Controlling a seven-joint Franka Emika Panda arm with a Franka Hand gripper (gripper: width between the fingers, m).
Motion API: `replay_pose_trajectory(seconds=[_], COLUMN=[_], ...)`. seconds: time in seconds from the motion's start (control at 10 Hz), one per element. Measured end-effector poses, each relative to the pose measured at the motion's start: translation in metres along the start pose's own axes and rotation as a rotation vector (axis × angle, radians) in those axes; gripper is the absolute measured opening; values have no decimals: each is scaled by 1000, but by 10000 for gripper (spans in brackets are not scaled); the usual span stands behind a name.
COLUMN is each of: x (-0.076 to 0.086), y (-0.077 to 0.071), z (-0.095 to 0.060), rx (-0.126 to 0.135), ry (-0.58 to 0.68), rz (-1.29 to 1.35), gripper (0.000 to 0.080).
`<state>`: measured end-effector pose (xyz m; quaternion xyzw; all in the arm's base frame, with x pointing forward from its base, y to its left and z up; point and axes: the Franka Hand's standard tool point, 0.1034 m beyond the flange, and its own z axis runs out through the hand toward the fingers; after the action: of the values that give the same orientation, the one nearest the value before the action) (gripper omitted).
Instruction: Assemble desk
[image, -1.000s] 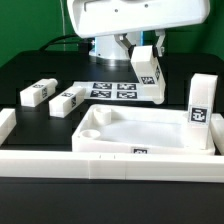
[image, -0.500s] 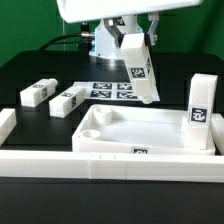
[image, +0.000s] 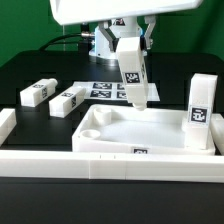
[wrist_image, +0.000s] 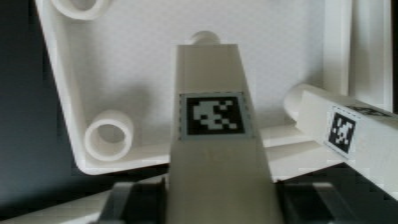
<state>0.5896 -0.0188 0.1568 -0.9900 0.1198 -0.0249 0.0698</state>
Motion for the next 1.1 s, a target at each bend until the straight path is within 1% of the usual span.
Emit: replay_pose_trajectory(seconds=[0.1, 0.2, 0.3, 0.4, 0.5, 0.9, 1.0, 1.1], x=[8, 9, 10, 7, 4, 5, 11, 15], y=[4, 10, 10, 5, 3, 5, 18, 30], z=[0, 0, -1, 1, 3, 3, -1, -5], rx=[-24, -28, -25, -27, -24, -25, -43, -47], ry=[88, 124, 193, 216, 190, 191, 198, 205], rz=[-43, -55, -33, -40, -40, -48, -100, -79], gripper=[290, 290, 290, 290, 290, 290, 290, 290])
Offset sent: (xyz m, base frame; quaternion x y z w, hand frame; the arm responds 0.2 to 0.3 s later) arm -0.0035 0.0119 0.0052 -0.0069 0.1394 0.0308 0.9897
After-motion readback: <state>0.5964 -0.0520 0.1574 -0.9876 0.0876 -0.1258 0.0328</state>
